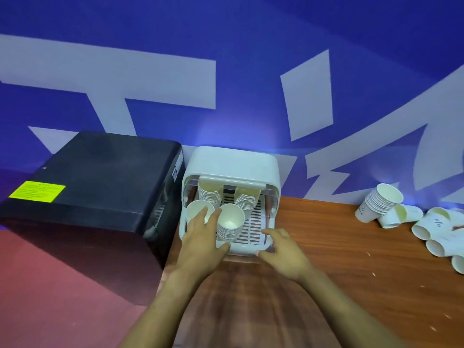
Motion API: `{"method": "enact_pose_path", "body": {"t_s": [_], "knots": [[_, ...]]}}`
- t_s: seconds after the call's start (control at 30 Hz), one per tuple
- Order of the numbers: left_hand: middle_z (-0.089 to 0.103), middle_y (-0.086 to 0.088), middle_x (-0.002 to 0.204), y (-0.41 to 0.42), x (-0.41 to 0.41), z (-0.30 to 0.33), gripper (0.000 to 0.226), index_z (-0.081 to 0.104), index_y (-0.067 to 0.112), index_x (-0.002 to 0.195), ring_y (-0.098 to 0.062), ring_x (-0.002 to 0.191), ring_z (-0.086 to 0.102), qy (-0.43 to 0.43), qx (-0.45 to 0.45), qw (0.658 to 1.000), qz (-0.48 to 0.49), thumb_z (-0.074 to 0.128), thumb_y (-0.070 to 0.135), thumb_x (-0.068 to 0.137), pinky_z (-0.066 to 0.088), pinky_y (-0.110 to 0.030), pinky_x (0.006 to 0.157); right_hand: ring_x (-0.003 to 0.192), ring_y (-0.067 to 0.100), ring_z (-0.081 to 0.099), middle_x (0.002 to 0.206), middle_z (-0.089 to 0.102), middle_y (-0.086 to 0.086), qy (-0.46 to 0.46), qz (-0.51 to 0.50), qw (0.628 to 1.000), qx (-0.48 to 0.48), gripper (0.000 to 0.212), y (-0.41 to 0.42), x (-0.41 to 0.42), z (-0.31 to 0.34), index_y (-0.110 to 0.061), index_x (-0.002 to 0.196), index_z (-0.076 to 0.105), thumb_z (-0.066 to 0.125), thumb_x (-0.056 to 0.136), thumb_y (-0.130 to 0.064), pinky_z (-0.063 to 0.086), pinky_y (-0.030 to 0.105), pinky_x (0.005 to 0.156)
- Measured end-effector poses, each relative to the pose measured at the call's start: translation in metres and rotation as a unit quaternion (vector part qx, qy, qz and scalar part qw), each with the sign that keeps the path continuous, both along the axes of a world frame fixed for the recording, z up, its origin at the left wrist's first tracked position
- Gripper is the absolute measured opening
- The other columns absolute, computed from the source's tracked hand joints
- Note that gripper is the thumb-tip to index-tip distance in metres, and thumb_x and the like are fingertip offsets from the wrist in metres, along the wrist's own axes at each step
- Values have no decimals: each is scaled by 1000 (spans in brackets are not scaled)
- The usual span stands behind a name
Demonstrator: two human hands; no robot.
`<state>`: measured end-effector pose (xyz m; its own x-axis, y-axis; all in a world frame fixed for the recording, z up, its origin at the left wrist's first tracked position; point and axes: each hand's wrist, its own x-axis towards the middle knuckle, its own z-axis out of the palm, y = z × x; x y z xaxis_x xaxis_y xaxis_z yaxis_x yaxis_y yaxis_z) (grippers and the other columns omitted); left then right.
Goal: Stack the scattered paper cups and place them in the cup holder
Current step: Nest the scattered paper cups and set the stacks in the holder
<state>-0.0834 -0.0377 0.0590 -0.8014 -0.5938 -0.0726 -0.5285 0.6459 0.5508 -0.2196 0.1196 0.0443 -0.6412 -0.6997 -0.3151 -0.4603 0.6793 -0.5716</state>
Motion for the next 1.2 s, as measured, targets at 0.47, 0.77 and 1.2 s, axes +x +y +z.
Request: {"method": "enact_pose_path", "body": {"t_s": [0.47,0.77,1.2], "knots": [[52,4,131,122,-52,-16,48,48,25,132,-10,120,50,-30,106,983,-144,63,32,86,37,-21,99,97,11,58,108,60,-5,-11,-107,994,15,36,161,-46,19,-22,118,60,67,85,-33,45,27,92],[56,-1,127,262,-123,-21,46,49,22,129,-14,119,52,-64,79,985,-137,62,32,87,37,-21,97,92,10,58,99,61,-7,-37,-106,994,-1,33,319,-124,-1,-22,117,61,67,85,-32,46,26,87],[57,-4,128,419,-176,-44,42,51,20,126,-22,119,53,-99,152,963,-200,61,30,87,42,-27,94,89,12,61,96,65,-3,-60,-118,991,34,19,461,-165,-15,-23,102,62,67,85,-29,46,24,79]]}}
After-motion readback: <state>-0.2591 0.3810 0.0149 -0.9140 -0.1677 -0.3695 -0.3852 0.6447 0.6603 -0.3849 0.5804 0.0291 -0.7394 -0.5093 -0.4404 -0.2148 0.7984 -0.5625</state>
